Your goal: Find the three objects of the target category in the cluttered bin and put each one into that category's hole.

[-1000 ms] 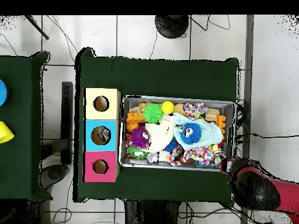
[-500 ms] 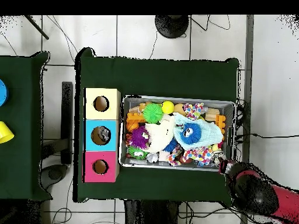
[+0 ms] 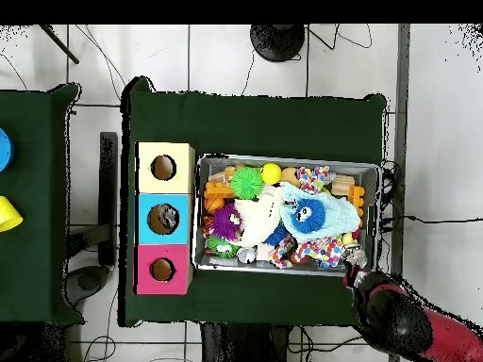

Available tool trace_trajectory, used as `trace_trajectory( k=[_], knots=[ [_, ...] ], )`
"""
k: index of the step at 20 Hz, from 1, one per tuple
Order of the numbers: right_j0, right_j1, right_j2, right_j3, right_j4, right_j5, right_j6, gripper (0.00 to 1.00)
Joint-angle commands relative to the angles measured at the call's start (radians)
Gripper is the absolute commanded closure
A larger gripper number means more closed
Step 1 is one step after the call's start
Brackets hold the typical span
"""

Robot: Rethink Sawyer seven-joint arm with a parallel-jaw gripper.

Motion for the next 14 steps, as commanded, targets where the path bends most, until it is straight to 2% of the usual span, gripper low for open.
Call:
trace_trajectory(
  k=[1, 8, 14],
  knots=[
    [0.091, 0.101, -0.112, 0.051, 0.059, -0.144, 0.285, 0.00],
    [0.136, 0.198, -0.152, 0.026, 0.081, -0.237, 0.262, 0.00],
    [0.155, 0.231, -0.160, 0.024, 0.103, -0.265, 0.239, 0.00]
  ],
)
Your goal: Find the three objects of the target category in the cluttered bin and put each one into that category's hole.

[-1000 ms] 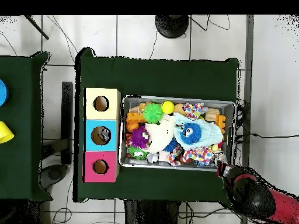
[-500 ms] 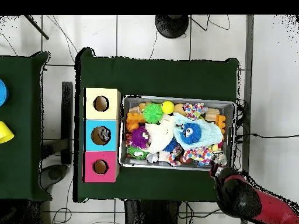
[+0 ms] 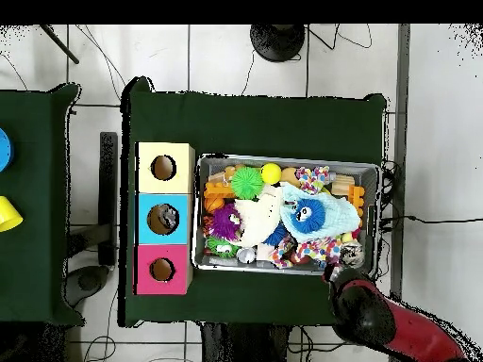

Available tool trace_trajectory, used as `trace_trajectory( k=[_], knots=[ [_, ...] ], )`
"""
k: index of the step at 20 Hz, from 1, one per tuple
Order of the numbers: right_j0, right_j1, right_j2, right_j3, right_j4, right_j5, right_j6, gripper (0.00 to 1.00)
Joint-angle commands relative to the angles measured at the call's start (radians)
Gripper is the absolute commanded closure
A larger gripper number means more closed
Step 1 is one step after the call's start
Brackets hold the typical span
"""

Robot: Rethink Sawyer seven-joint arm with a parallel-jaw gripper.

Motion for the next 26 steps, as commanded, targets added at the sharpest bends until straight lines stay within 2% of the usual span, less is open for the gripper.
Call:
trace_trajectory(
  k=[1, 11, 19, 26],
  knots=[
    [0.030, 0.090, -0.026, 0.022, 0.063, -0.063, 0.217, 0.00],
    [0.043, 0.057, -0.021, 0.025, 0.100, -0.017, 0.189, 0.00],
    [0.038, -0.109, -0.007, 0.102, 0.143, 0.116, 0.145, 0.00],
    [0.047, -0.136, -0.009, 0.108, 0.162, 0.146, 0.127, 0.00]
  ],
)
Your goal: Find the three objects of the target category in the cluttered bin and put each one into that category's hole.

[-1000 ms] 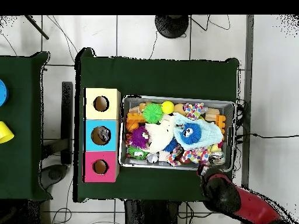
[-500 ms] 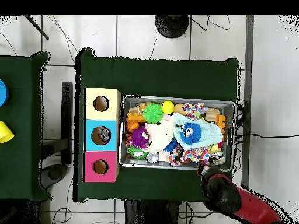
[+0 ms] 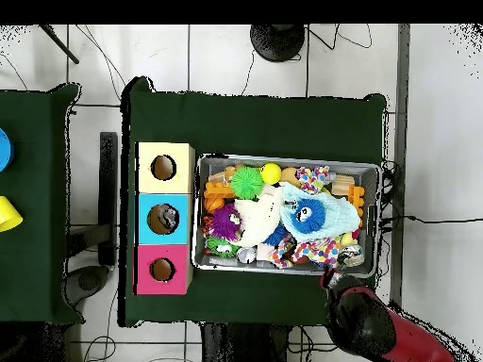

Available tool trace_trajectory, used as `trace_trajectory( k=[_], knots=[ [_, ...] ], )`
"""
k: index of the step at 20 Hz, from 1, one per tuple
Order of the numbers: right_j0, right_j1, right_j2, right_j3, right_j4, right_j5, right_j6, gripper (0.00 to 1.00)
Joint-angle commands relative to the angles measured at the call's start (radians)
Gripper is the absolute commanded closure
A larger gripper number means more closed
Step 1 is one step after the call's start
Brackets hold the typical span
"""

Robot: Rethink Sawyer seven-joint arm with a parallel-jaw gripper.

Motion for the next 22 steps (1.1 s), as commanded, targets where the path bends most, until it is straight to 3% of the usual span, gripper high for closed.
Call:
trace_trajectory(
  k=[1, 13, 22],
  knots=[
    [0.017, -0.046, 0.030, 0.035, 0.057, 0.111, 0.125, 0.00],
    [-0.059, 0.033, 0.100, 0.035, 0.017, 0.015, 0.100, 0.00],
    [-0.118, 0.026, 0.144, 0.055, 0.000, 0.021, 0.071, 0.00]
  ],
)
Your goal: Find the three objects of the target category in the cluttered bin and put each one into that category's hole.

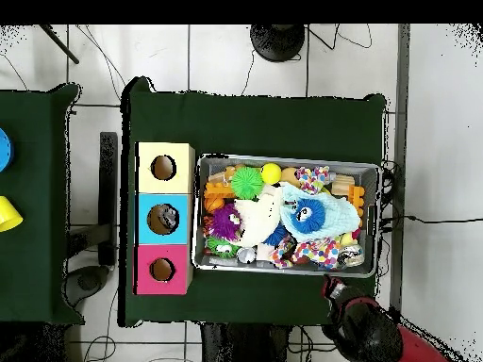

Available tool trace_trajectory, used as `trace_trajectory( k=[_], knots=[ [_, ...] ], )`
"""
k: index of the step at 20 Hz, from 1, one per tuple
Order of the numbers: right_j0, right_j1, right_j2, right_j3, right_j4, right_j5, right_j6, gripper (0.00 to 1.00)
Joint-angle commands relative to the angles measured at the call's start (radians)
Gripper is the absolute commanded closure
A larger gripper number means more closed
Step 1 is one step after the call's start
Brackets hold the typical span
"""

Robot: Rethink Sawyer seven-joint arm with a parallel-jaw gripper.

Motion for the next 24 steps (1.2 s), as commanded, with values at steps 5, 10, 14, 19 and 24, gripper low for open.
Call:
trace_trajectory(
  k=[5, 10, 14, 19, 24],
  knots=[
    [-0.058, 0.002, 0.136, 0.005, -0.012, 0.040, 0.050, 0.00],
    [-0.073, -0.022, 0.153, 0.006, -0.002, 0.080, 0.035, 0.00],
    [-0.080, -0.039, 0.161, 0.004, 0.006, 0.105, 0.029, 0.00],
    [-0.089, -0.043, 0.175, -0.006, 0.013, 0.129, 0.022, 0.00],
    [-0.108, -0.041, 0.194, -0.013, 0.013, 0.148, 0.010, 0.00]
  ],
)
